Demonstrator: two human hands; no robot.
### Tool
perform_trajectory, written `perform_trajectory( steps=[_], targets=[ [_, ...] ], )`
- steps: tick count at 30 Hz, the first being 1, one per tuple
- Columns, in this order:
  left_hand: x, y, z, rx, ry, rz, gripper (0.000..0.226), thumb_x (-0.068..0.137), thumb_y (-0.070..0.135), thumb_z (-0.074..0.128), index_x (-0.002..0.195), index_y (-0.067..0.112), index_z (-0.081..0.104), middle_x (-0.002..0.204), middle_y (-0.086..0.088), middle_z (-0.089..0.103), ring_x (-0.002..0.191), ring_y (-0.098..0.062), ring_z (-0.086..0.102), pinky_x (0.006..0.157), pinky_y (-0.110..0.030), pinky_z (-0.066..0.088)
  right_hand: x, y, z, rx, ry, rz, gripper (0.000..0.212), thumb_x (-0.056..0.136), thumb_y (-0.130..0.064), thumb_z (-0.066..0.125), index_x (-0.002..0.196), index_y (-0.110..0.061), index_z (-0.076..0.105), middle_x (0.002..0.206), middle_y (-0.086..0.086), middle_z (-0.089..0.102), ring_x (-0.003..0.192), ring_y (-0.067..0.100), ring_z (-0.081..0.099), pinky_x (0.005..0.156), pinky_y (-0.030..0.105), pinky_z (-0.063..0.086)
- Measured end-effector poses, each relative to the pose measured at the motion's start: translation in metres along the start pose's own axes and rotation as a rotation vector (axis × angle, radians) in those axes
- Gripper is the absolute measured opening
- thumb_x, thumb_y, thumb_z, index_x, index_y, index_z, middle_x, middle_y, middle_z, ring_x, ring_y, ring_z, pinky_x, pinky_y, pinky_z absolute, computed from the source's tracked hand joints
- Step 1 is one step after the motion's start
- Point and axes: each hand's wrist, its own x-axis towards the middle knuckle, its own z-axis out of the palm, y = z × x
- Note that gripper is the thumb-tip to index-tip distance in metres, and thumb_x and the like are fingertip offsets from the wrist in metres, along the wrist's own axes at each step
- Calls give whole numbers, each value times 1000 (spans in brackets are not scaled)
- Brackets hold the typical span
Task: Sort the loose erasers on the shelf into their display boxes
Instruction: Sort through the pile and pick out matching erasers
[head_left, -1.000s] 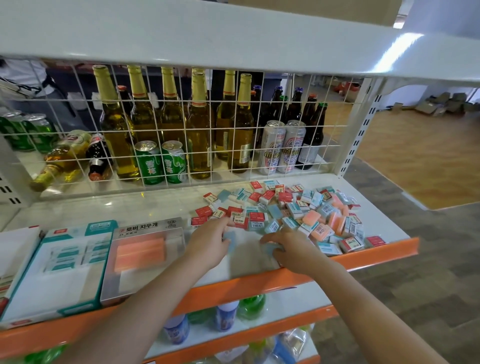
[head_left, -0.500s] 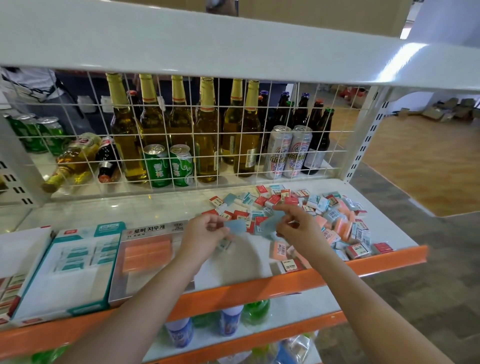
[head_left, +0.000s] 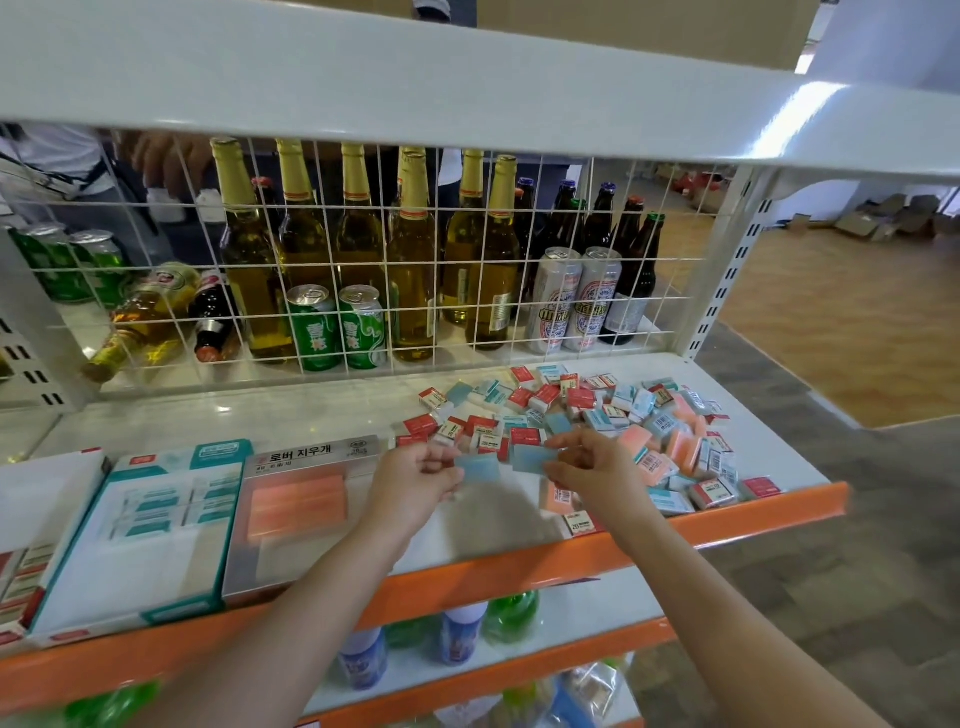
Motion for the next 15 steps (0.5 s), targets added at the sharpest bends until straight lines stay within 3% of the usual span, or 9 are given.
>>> perform_trajectory(
  steps=[4,7,10,15],
  targets=[
    [1,0,-7,73,28,30,18,79,-4,66,84,13,65,76,-1,61,68,-12,57,63,-20,50,0,-6,4,-42,-24,-22,17,82,-1,65,92,-14,60,66,-1,59,53,9,48,45,14,39],
    [2,2,-18,146,64,51,20,78,-1,68,78,19,65,75,2,62,74,-16,57,76,-32,50,2,-11,15,-102,-36,-59,17,81,-3,67,87,-19,60,71,6,60,57,13,49,53,22,42],
    [-1,5,-35,182,127,76,18,79,1,68,81,18,64,75,5,61,75,-13,57,68,-20,46,5,-16,32,-135,-62,-80,19,82,-3,66,85,-21,61,79,11,63,69,18,54,65,29,46],
    [-12,5,-71,234,233,84,16,81,4,67,84,19,64,80,7,61,77,-9,57,66,-18,43,8,-31,70,-185,-159,-130,20,84,-1,62,99,-13,66,73,-4,58,65,10,53,61,14,43]
  ],
)
